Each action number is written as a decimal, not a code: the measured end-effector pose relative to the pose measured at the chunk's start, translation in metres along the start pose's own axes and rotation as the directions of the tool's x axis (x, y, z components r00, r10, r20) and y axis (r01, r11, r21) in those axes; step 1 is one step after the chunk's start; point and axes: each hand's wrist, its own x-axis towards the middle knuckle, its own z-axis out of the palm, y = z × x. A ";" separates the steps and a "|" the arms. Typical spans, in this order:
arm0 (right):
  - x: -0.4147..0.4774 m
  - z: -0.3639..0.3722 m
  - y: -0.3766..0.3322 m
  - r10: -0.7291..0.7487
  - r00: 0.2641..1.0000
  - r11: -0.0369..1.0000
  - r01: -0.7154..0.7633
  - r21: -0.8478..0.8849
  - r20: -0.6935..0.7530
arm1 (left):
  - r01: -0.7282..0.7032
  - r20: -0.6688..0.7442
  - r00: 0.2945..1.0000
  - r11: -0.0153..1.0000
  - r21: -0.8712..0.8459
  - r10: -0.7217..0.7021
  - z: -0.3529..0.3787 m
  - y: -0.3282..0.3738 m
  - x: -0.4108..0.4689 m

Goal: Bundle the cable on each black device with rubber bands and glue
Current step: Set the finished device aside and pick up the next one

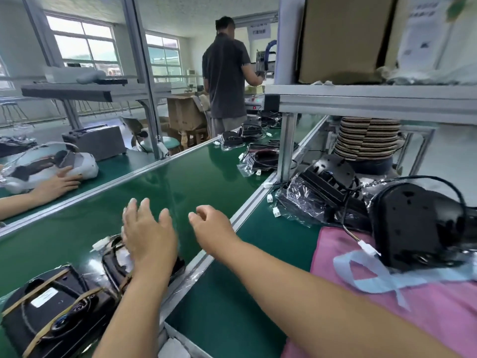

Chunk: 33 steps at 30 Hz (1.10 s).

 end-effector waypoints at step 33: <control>-0.137 -0.312 0.162 0.161 0.696 0.971 -0.239 -0.014 -0.700 | -0.462 0.495 0.692 0.849 -0.256 0.525 0.212 0.247 -0.181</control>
